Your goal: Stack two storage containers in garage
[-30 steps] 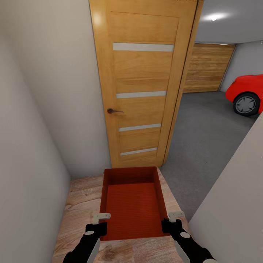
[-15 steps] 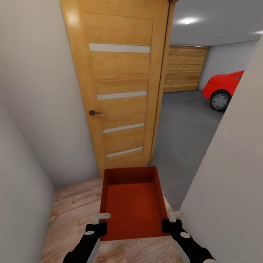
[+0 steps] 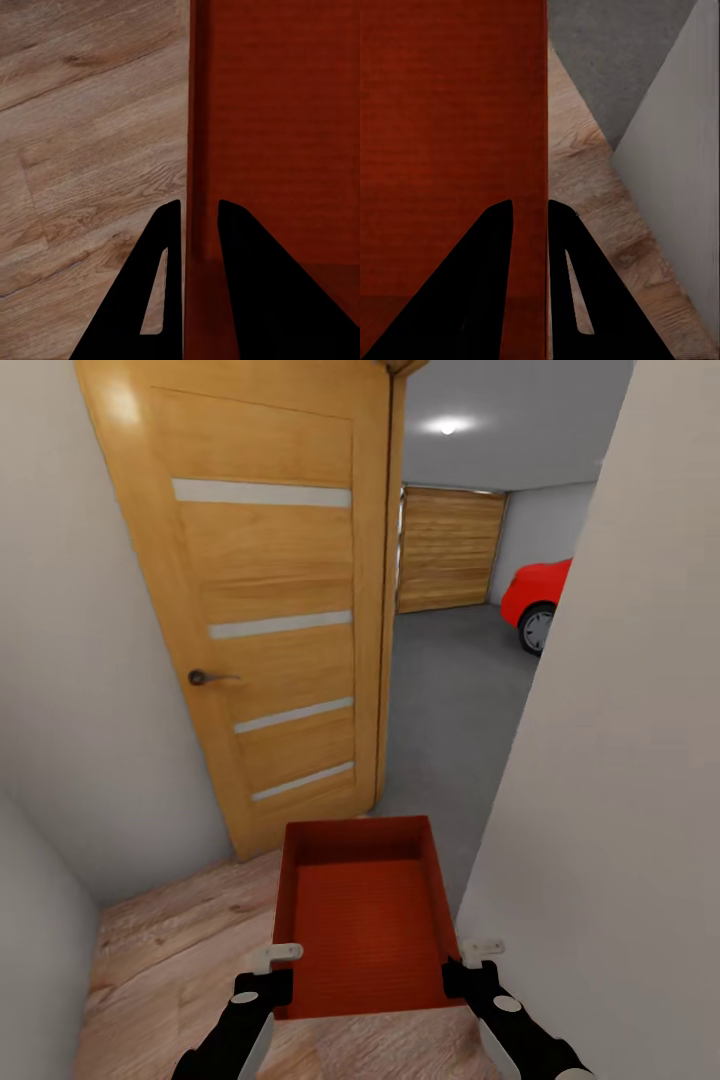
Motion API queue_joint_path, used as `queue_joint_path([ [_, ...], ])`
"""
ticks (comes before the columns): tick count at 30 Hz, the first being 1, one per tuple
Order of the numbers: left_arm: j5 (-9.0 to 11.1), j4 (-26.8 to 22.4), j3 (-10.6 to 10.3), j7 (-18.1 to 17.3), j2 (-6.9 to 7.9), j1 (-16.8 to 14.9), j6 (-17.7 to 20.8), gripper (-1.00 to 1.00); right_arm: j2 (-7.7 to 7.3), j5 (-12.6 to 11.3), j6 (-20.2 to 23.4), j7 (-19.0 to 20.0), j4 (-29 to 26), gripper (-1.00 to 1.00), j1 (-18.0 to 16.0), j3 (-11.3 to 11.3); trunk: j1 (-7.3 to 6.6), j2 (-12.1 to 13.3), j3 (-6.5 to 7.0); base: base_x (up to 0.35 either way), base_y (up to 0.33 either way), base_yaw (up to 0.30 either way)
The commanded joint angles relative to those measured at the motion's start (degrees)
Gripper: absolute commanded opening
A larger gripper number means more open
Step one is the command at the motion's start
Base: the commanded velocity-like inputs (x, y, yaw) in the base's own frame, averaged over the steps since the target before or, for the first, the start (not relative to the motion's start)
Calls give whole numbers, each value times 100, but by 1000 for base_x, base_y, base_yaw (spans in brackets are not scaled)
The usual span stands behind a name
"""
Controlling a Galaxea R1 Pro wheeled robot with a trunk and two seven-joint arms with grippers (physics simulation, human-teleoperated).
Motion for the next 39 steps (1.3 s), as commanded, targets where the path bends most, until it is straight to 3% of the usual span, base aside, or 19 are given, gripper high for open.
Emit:
queue_joint_path([
  [1, -115, -87, 13, 19, -6, -5, 49, -100, -24, -48, -22, -1, 25, -100, -5, 190, 3, -13, -10, 0, 0, -293],
  [7, -115, -87, 13, 19, -6, -6, 52, -100, -24, -48, -22, 2, 25, -100, -5, 190, 3, -13, -6, 0, 0, -262],
  [16, -115, -89, 19, 21, -6, -4, 47, -100, -24, -48, -22, 2, 25, -100, -5, 190, 3, -13, -6, 12, 3, -29],
  [39, -115, -86, 21, 28, -6, -9, 45, -100, -24, -48, -22, 2, 25, -100, -5, 190, 3, -13, -6, 217, 195, 0],
])
